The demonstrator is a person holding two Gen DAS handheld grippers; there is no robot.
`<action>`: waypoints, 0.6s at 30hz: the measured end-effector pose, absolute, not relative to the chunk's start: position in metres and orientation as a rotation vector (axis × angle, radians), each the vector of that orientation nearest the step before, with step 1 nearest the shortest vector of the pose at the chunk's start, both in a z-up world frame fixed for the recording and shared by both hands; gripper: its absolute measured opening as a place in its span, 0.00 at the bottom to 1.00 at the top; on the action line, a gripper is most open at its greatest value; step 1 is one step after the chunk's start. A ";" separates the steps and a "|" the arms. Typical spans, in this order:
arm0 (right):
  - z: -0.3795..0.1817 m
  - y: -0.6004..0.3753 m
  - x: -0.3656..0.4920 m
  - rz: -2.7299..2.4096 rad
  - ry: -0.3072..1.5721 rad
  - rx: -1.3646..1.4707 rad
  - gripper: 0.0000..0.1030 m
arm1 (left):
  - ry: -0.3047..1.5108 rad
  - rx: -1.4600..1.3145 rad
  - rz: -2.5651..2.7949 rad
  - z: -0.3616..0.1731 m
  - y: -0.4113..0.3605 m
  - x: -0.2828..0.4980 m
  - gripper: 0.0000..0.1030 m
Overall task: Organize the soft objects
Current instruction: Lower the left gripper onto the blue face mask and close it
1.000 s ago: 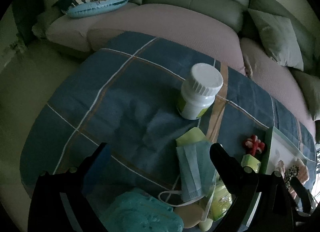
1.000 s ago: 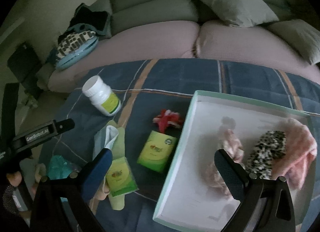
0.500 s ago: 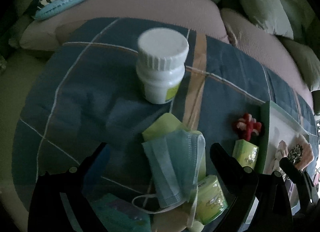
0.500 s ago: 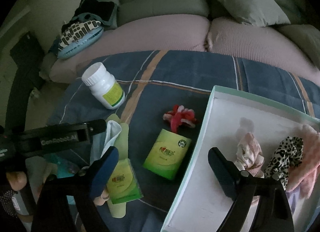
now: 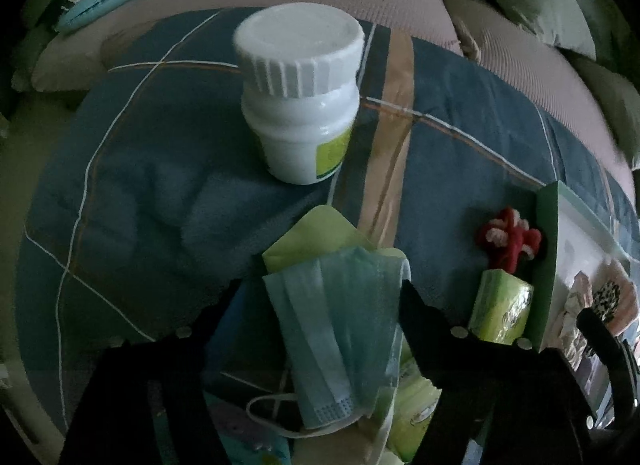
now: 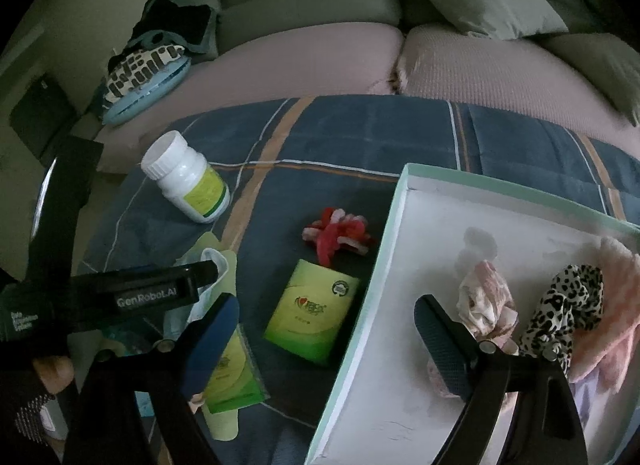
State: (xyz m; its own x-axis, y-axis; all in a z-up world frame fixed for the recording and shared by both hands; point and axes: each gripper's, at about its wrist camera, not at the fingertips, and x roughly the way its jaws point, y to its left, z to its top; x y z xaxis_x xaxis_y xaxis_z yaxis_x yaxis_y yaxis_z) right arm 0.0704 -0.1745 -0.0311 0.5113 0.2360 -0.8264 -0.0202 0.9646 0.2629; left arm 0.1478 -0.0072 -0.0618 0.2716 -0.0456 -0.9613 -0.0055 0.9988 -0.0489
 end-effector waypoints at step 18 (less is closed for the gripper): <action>-0.029 -0.179 0.069 0.147 1.019 0.240 0.89 | 1.321 0.009 -0.068 -0.070 -0.041 0.146 0.35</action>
